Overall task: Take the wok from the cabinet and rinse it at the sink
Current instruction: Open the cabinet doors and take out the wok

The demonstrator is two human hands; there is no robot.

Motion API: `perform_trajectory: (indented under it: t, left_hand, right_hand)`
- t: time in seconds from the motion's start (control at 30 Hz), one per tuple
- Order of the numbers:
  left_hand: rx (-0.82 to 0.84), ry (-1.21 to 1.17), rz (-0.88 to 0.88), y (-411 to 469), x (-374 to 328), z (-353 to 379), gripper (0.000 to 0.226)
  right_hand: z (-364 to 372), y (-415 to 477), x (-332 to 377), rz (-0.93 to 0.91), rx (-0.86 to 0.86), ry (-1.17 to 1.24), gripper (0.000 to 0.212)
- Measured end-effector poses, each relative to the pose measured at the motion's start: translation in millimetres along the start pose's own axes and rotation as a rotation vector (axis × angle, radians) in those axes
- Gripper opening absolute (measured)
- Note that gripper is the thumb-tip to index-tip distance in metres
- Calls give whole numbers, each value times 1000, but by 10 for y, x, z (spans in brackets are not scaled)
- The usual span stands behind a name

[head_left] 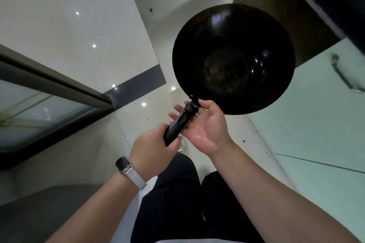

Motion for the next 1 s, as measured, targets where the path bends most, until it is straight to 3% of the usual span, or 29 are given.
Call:
perform_trajectory:
  t: [0.23,0.47,1.0]
  left_hand:
    - [-93,-27,-60,-864,-367,-700,21]
    - [-122,-31,-4,-1462,-893,-1175,26]
    - [63,62,431,-1670,-2415,-1184,24]
  right_hand:
    - [616,-868,-158,50,66,-65,34]
    - [1001,-1715,-23,-21,111,-92,36]
    - [751,-3175,867,-481,16,71,33]
Point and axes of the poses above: each hand's wrist, its own y-axis towards the middle knuckle, its own z-axis out of the palm, x = y × z, the point moved 2 cm from there along y, towards the middle knuckle, and after that the axes turned 1 degree about -z, right-handed, at the moved point
